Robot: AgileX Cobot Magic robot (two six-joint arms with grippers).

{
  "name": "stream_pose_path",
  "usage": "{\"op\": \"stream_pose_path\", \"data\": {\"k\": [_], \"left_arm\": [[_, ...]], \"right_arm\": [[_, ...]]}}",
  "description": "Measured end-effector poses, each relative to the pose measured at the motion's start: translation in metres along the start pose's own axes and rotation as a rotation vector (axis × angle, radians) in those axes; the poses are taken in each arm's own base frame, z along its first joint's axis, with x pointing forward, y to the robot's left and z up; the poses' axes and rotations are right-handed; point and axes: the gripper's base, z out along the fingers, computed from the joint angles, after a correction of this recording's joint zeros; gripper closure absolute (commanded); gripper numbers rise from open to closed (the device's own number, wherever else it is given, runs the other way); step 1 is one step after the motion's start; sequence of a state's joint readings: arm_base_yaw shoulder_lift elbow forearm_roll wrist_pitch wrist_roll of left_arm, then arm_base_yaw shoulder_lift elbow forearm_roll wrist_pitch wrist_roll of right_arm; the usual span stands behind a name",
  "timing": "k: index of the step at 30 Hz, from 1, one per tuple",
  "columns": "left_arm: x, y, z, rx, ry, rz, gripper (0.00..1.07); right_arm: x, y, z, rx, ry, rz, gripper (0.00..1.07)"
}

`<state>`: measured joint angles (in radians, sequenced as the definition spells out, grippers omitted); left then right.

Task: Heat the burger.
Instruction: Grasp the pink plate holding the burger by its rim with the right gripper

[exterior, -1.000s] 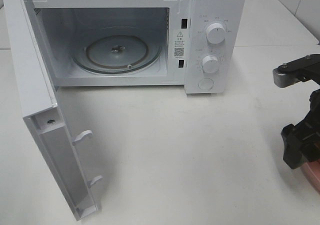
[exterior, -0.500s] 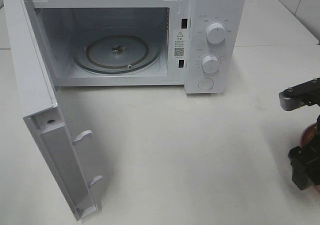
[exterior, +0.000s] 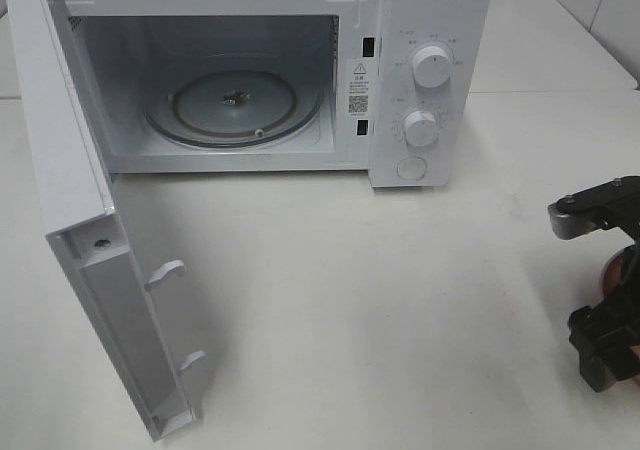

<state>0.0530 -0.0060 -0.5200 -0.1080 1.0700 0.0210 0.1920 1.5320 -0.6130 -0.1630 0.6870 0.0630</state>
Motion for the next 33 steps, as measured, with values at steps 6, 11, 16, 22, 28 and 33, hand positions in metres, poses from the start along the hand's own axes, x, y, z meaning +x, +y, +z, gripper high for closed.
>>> {"op": "stream_pose_path", "data": {"k": [6,11,16,22,28,33], "left_arm": [[0.000,0.000,0.000,0.000,0.000,0.000,0.07],[0.000,0.000,0.000,0.000,0.000,0.000,0.07],[0.000,0.000,0.000,0.000,0.000,0.000,0.07],[0.000,0.000,0.000,0.000,0.000,0.000,0.07],[0.000,0.000,0.000,0.000,0.000,0.000,0.07],[0.000,0.000,0.000,0.000,0.000,0.000,0.07]], "right_arm": [[-0.005,-0.009,0.015,-0.008,0.020,0.045,0.19],[-0.001,-0.008,0.026,-0.016,0.008,0.045,0.20],[0.003,-0.006,0.033,-0.022,-0.015,0.042,0.20],[0.001,-0.004,0.044,-0.028,0.007,0.040,0.22],[0.000,-0.004,0.046,-0.032,0.003,0.053,0.32],[-0.002,-0.005,0.045,-0.025,-0.004,0.057,0.58]]}}
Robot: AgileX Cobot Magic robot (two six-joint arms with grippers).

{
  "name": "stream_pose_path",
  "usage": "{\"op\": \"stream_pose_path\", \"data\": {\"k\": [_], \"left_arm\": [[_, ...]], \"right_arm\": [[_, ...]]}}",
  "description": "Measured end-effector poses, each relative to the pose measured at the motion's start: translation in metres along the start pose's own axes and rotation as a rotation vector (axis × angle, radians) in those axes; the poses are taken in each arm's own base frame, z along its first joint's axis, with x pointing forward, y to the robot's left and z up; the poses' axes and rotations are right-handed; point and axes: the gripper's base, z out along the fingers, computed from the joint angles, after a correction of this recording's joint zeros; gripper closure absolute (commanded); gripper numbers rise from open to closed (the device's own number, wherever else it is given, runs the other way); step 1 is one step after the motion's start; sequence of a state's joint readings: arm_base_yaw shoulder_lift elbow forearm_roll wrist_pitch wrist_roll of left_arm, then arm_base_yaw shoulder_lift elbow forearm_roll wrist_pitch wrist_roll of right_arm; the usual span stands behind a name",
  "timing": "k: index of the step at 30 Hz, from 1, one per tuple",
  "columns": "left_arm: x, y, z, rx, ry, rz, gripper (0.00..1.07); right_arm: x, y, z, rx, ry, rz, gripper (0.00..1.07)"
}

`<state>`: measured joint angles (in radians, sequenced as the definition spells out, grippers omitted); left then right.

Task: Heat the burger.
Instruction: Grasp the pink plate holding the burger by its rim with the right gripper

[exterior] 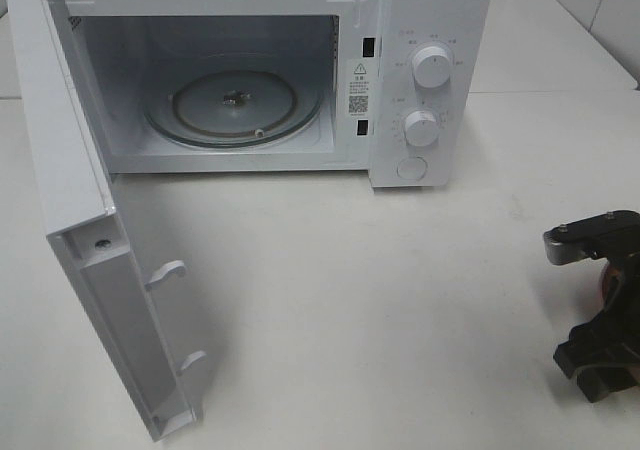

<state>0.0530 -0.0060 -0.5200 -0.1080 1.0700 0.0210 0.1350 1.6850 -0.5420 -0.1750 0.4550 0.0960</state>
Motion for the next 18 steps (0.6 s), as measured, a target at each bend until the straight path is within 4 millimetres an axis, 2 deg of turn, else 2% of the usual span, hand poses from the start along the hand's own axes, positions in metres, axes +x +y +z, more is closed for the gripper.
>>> {"op": "stream_pose_path", "data": {"k": [1,2,3,4,5,6,7,18], "left_arm": [[0.0000,0.0000,0.0000,0.000,0.000,0.000,0.07],[0.0000,0.0000,0.0000,0.000,0.000,0.000,0.07],[0.0000,0.0000,0.0000,0.000,0.000,0.000,0.07],[0.0000,0.0000,0.0000,0.000,0.000,0.000,0.07],[0.0000,0.0000,0.0000,0.000,0.000,0.000,0.07],[0.0000,0.0000,0.0000,0.000,0.000,0.000,0.07],[0.0000,0.0000,0.0000,0.000,0.000,0.000,0.07],[0.0000,0.0000,0.0000,0.000,0.000,0.000,0.07]], "right_arm": [[-0.0003,-0.0009,0.0000,0.010,-0.003,-0.004,0.73],[-0.0003,-0.0016,0.0000,0.015,-0.004,-0.009,0.79],[-0.0003,-0.0016,0.0000,0.015,-0.004,-0.009,0.79],[-0.0004,-0.0025,0.0002,0.025,-0.004,-0.017,0.95],[-0.0007,-0.0030,0.0001,0.028,-0.005,-0.019,1.02],[-0.0007,-0.0030,0.0001,0.028,-0.005,-0.019,1.02],[-0.0007,-0.0031,-0.0001,0.029,-0.003,-0.019,1.07],[-0.0058,-0.0035,-0.0036,0.032,-0.001,0.023,1.07]]}}
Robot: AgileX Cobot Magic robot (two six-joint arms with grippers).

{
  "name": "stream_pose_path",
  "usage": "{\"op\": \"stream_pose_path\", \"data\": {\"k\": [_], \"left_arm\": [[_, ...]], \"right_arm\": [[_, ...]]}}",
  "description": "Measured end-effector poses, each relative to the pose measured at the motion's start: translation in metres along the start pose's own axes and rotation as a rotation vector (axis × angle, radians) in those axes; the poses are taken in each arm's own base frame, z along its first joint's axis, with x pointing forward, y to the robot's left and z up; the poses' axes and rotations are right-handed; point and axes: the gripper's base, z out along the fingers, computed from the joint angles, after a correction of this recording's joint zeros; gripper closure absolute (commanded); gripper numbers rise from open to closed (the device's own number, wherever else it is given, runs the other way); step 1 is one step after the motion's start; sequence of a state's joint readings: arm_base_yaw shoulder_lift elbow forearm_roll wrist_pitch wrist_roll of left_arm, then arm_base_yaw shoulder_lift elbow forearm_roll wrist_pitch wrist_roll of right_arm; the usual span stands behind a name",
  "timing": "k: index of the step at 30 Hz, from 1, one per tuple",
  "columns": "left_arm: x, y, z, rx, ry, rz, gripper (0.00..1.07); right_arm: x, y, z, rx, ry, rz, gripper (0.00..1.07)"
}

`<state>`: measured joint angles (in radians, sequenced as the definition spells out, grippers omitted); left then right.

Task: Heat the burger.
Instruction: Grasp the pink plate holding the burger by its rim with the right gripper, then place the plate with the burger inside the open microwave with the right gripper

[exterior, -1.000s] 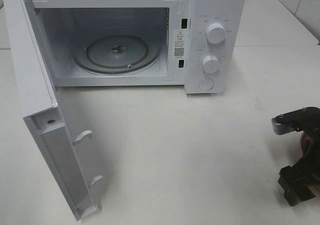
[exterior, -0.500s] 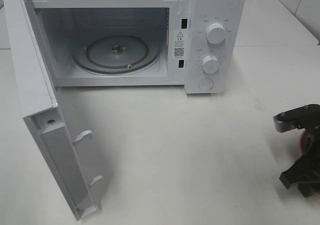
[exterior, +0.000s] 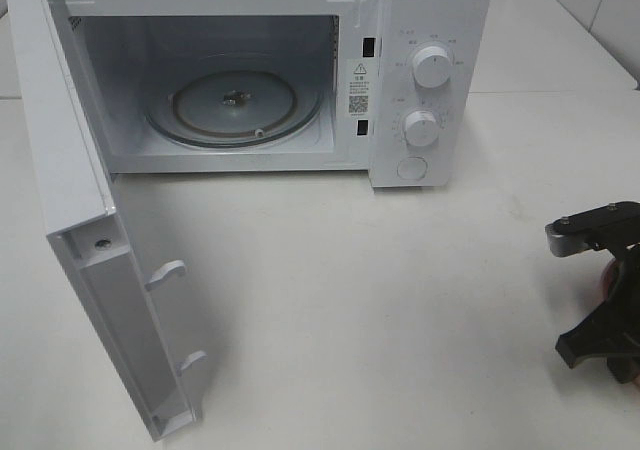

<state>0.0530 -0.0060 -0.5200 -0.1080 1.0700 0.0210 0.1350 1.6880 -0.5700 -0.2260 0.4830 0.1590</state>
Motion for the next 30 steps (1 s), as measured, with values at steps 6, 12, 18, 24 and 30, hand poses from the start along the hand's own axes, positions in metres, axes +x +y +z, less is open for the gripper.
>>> {"op": "stream_pose_path", "data": {"k": [6,12,18,24,30], "left_arm": [[0.000,0.000,0.000,0.000,0.000,0.000,0.07],[0.000,0.000,0.000,0.000,0.000,0.000,0.07],[0.000,0.000,0.000,0.000,0.000,0.000,0.07],[0.000,0.000,0.000,0.000,0.000,0.000,0.07],[0.000,0.000,0.000,0.000,0.000,0.000,0.07]], "right_arm": [[0.000,0.000,-0.002,0.000,-0.008,0.024,1.07],[-0.001,0.005,-0.010,0.013,-0.045,0.024,1.07],[0.000,0.011,-0.017,0.039,-0.065,0.014,1.07],[0.005,0.019,-0.027,0.074,-0.068,-0.024,1.07],[0.007,0.028,-0.037,0.083,-0.084,-0.070,1.07]]}}
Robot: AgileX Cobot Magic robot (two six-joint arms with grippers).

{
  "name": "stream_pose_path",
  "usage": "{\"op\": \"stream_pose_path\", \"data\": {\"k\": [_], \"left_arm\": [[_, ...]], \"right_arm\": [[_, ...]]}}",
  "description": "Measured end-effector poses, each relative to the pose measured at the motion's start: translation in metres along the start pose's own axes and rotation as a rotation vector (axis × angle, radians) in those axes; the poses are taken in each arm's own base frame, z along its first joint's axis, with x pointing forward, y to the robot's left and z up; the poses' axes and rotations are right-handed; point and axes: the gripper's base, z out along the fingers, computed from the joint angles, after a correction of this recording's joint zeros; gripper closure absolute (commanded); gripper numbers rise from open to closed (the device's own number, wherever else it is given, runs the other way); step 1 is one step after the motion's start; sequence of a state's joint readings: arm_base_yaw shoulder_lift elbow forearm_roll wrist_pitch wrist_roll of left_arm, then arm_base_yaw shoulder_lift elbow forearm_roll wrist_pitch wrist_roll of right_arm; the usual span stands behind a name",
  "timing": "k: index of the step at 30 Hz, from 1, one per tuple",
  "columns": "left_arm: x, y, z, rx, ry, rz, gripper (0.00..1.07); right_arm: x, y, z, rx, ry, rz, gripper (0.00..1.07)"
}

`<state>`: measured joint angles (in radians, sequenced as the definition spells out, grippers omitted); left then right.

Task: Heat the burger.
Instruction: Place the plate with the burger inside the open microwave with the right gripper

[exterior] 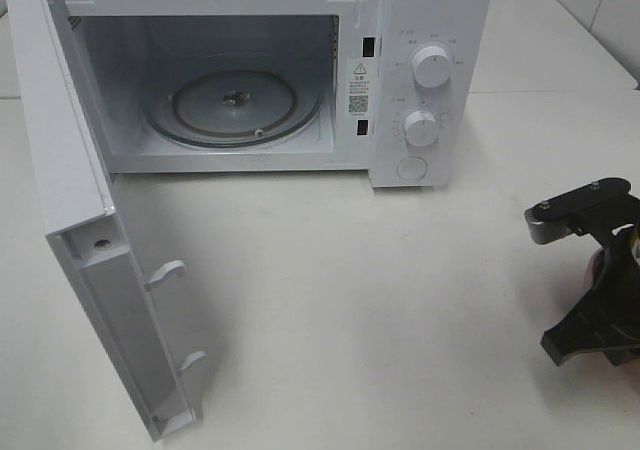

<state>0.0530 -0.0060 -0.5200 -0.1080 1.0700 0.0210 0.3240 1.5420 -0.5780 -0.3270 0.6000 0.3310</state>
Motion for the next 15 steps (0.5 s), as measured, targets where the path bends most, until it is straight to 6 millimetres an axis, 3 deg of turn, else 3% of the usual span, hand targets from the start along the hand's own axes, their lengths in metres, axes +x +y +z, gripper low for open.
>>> {"op": "stream_pose_path", "data": {"k": [15], "left_arm": [[0.000,0.000,0.000,0.000,0.000,0.000,0.07]], "right_arm": [[0.006,0.023,-0.024,0.047,-0.079,-0.158,1.07]]}}
